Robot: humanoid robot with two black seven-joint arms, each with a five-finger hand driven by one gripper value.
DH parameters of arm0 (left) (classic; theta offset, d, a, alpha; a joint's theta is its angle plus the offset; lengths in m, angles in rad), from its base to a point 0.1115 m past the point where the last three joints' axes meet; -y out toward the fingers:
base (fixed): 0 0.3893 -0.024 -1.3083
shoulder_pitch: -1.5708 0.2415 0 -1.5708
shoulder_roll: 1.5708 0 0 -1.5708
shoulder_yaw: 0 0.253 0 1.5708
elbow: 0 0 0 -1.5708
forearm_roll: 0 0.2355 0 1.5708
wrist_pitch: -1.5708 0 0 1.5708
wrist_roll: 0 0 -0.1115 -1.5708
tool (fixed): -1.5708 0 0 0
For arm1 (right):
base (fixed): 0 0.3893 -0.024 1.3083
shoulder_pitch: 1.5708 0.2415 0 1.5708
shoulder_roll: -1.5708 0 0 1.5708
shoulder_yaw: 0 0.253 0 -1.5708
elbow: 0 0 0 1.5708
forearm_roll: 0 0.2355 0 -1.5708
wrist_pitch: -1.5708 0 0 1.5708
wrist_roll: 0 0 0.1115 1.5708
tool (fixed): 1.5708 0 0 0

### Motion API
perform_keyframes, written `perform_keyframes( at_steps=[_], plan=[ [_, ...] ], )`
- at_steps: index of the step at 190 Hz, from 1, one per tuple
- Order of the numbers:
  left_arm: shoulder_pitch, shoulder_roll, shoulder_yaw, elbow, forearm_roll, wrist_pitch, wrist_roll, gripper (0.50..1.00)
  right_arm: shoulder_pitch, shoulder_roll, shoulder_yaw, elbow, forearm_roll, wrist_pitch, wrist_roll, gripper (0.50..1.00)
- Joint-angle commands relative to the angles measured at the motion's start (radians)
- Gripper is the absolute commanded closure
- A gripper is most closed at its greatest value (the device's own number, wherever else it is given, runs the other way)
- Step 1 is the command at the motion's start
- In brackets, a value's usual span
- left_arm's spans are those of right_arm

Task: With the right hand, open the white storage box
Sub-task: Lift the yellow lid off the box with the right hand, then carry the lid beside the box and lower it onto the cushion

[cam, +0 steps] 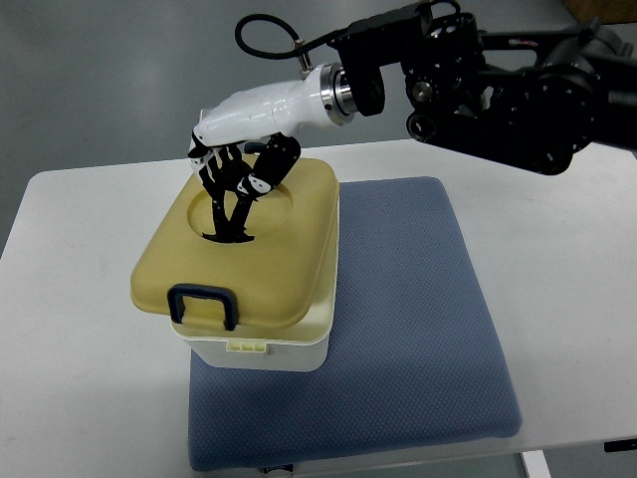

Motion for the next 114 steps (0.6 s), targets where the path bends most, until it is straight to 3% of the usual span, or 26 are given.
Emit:
perform_keyframes(
  at_steps=[1, 5, 6, 23, 81, 114],
  plan=[
    [0.000, 0.000, 0.000, -0.002, 0.000, 0.000, 0.000, 0.500, 0.040, -0.032, 0.062, 0.000, 0.001, 0.069, 0.001, 1.000],
    [0.000, 0.000, 0.000, -0.002, 0.000, 0.000, 0.000, 0.500, 0.040, -0.032, 0.062, 0.000, 0.001, 0.069, 0.001, 1.000],
    [0.000, 0.000, 0.000, -0.003, 0.000, 0.000, 0.000, 0.500, 0.062, -0.068, 0.096, 0.000, 0.001, 0.125, 0.000, 1.000],
    [0.002, 0.000, -0.001, -0.005, 0.000, 0.000, 0.000, 0.500, 0.093, -0.144, 0.134, 0.000, -0.001, 0.209, 0.000, 1.000],
    [0.000, 0.000, 0.000, -0.007, 0.000, 0.000, 0.000, 0.500, 0.030, -0.481, 0.073, -0.002, -0.068, 0.209, 0.003, 1.000],
    [0.000, 0.000, 0.000, -0.007, 0.002, 0.000, 0.000, 0.500, -0.062, -0.589, 0.051, -0.008, -0.217, 0.209, 0.038, 1.000]
  ],
)
